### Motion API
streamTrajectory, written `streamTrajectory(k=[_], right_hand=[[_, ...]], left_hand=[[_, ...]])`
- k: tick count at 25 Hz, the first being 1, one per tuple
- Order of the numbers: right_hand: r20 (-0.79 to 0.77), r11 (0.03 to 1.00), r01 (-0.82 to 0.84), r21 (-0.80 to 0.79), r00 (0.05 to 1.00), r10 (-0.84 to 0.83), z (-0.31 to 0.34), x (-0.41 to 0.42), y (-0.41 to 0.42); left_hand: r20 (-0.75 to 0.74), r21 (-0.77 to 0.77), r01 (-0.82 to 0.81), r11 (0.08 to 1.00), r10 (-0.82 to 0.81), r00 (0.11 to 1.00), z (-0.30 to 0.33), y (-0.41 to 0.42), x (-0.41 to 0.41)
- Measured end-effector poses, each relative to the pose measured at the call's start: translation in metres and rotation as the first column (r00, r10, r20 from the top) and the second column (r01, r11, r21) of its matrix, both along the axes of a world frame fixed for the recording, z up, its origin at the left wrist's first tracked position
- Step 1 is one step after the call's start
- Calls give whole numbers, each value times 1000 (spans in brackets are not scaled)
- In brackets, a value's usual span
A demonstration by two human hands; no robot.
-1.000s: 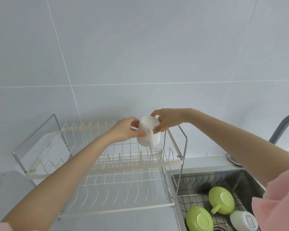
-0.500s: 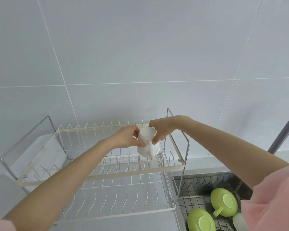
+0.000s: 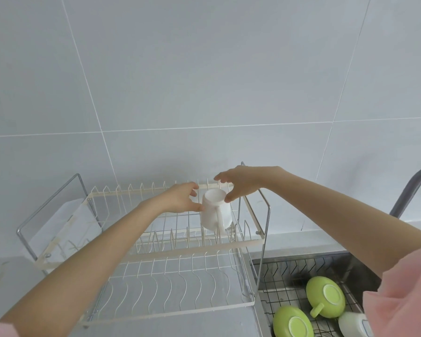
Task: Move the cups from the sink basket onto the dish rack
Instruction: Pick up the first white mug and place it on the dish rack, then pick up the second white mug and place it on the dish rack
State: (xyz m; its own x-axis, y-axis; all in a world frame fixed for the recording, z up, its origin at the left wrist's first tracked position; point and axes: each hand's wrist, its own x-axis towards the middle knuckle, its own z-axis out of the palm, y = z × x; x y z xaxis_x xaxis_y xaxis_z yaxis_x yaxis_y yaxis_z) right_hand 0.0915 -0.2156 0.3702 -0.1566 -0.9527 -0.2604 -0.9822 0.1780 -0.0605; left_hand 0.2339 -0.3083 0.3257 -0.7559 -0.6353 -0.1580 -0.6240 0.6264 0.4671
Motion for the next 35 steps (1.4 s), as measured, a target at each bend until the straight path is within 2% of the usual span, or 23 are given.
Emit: streamTrajectory(k=[7,11,16,21,29,35], right_hand=[[32,985,-2,-172,999,7,21,-6,69],[76,966,20,-257,997,0,22,-16,118],[104,956,68,-286,994,-40,8,-51,171],[130,966,120,-231,987,-92,-15,-103,214],[239,969,151,-195,966,-102,-63,-177,267],[308,968,217,-127,936,-169,-115,-218,295]], left_hand=[[-48,-319,5,948,-22,999,43,55,15],[-86,-405,56,913,-99,991,58,104,6],[-34,-511,110,852,-148,988,50,158,-30],[-17,-527,128,840,-160,987,31,194,-74],[71,-471,140,871,-120,990,-20,238,-143],[120,-348,125,929,-88,989,-68,259,-180]])
